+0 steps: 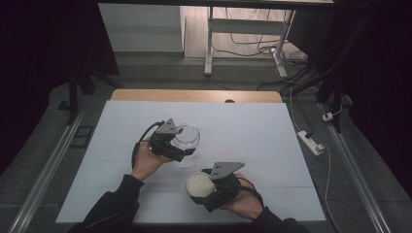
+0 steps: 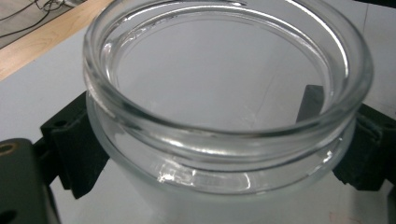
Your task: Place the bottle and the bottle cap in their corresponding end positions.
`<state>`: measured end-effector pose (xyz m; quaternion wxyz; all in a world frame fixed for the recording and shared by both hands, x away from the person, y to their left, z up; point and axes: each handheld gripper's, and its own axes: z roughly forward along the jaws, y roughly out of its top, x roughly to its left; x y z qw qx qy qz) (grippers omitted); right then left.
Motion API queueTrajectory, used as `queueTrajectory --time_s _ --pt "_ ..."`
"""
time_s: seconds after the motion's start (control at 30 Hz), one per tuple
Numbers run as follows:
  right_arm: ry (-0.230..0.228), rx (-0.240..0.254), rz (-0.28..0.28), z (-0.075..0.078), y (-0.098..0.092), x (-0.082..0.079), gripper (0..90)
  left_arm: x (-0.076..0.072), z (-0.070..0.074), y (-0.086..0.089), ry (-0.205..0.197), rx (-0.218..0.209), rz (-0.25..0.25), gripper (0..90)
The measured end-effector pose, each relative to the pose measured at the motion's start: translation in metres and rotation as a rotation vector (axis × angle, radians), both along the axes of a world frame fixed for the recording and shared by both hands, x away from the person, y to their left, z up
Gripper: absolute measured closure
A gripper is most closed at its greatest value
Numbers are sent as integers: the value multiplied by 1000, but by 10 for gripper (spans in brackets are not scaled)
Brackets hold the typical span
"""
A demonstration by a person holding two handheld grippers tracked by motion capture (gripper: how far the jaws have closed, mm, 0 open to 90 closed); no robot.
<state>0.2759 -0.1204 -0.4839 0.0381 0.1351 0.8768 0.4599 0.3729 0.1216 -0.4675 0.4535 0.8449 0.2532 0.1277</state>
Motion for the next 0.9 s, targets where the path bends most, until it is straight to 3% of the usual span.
queueTrajectory --time_s 0.6,0.9 --pt "-5 -39 0 -19 12 2 70 25 -1 -17 -19 -9 -3 71" --pt "-11 -53 -17 -28 16 7 70 38 -9 -24 -22 -1 11 72"
